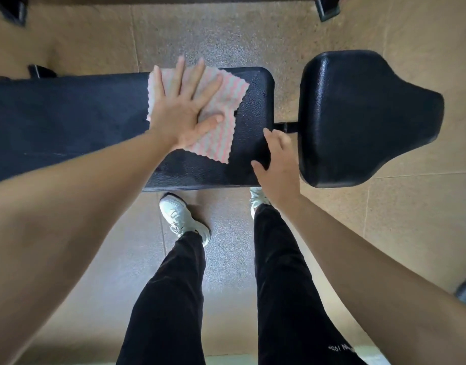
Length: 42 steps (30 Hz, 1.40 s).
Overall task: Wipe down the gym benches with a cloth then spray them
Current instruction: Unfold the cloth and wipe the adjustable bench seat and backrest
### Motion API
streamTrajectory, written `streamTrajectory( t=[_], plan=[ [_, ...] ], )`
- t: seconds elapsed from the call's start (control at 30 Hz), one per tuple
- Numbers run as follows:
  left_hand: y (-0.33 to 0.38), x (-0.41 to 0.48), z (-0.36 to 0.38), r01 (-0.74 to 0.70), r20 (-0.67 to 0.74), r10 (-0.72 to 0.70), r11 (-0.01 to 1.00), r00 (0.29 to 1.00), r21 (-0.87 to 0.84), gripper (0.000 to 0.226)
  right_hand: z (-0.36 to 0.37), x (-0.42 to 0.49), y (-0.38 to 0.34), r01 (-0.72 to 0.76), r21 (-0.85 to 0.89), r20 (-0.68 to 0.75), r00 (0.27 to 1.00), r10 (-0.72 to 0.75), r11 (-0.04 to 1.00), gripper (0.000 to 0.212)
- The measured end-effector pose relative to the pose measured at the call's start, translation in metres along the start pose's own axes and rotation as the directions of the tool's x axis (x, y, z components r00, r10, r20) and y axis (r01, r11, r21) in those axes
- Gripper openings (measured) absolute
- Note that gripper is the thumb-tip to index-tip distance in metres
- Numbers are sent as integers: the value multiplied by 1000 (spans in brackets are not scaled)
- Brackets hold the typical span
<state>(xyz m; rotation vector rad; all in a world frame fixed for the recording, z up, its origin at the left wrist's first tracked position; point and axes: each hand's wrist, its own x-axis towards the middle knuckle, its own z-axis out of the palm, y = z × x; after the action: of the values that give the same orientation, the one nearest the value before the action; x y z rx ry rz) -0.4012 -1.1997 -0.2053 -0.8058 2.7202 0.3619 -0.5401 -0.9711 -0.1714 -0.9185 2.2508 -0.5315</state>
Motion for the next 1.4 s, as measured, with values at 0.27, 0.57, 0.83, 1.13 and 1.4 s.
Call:
streamTrajectory(
  t=[0.27, 0.57, 0.83, 1.13, 1.4],
  plan=[
    [25, -42, 15, 152, 70, -148, 987, 986, -51, 82, -3, -3, -7, -4, -26, 5, 1000, 4, 1000, 75],
    [36, -146, 54, 165, 90, -158, 984, 983, -69, 80, 7, -11, -21, -79, -143, -13, 997, 78, 987, 70],
    [-32, -125, 47, 67, 55, -66, 997, 996, -24, 74, 48, -29, -69, 10, -296, -72, 997, -33, 955, 64],
    [-135, -55, -4, 197, 24, -197, 980, 980, 15, 77, 88, -12, -111, 75, -440, 5, 997, -82, 895, 81],
    [-108, -104, 15, 203, 93, -205, 979, 974, 26, 82, 91, -12, -123, 20, -557, 63, 998, 18, 830, 85]
  ],
)
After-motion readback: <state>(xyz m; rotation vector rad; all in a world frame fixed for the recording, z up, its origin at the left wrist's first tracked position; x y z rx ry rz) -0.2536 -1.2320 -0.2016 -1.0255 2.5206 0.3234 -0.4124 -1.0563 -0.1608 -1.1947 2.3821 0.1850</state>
